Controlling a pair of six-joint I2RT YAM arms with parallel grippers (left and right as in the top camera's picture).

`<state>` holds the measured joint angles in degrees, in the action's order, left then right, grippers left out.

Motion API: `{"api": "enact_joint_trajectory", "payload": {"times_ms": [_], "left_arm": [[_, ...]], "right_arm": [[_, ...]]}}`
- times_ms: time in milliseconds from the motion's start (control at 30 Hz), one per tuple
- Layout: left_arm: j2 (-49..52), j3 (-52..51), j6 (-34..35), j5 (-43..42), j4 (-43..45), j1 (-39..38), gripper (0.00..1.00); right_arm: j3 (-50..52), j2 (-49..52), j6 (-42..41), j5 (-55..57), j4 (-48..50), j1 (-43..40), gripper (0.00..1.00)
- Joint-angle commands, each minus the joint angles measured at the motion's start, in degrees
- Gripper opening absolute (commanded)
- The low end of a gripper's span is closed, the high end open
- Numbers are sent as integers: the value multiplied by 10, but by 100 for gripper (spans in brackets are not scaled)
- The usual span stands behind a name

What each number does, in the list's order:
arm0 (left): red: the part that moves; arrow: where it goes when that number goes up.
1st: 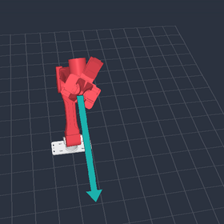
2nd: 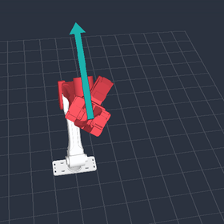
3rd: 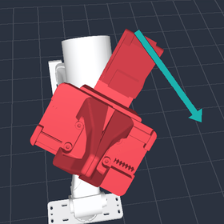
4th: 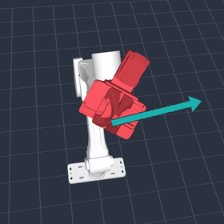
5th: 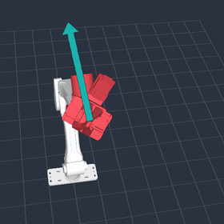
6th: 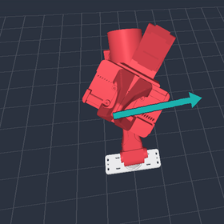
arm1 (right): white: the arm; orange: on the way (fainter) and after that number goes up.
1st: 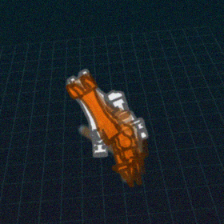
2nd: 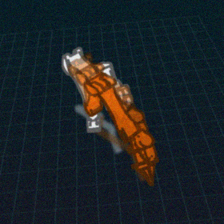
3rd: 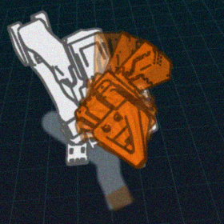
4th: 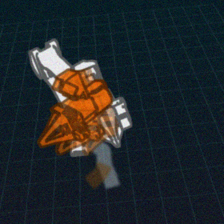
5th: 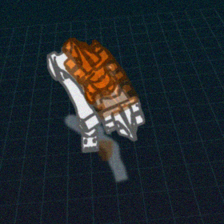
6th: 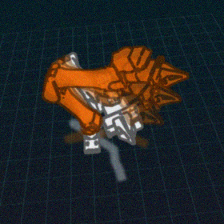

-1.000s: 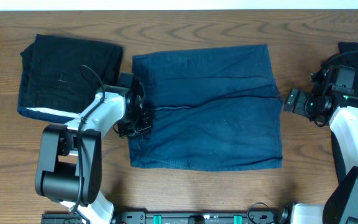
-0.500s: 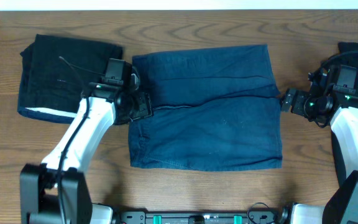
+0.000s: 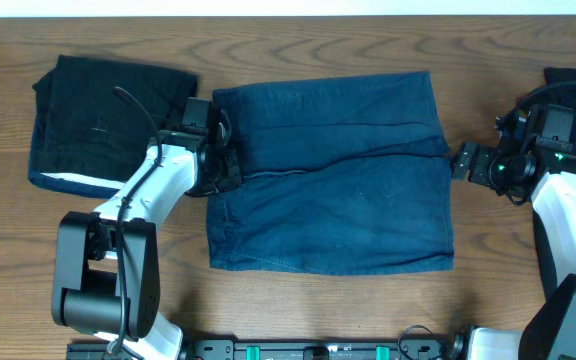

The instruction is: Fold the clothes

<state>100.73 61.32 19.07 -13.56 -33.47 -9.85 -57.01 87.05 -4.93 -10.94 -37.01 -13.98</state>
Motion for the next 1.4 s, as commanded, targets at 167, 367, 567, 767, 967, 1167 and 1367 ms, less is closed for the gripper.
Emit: {"api": "enact_joint_trajectory", "payload": {"times_ms": [167,367,567,767,967,1167,1367], "left_arm": [[-5,-3,-6,3,-13,6,17],[-4,-3,-14,29,-7,7,46],[-1,-13,-14,15,-6,7,47],[-2,-12,-14,-63,-7,7,14],[-5,-12,-21,-76,-46,8,9],[-5,-12,-21,-7,-77,9,8],[-4,-12,-21,-7,-71,9,8]], "right_arm": [[-12,-12,10,2,0,-3,97],[-12,-12,9,2,0,-3,97],[-12,-12,9,2,0,-3,97],[-12,-12,10,2,0,-3,96],[-12,-12,9,2,0,-3,96],[-12,-13,9,-15,-12,-3,94],[-37,-31,-10,-50,-81,-3,94]]}}
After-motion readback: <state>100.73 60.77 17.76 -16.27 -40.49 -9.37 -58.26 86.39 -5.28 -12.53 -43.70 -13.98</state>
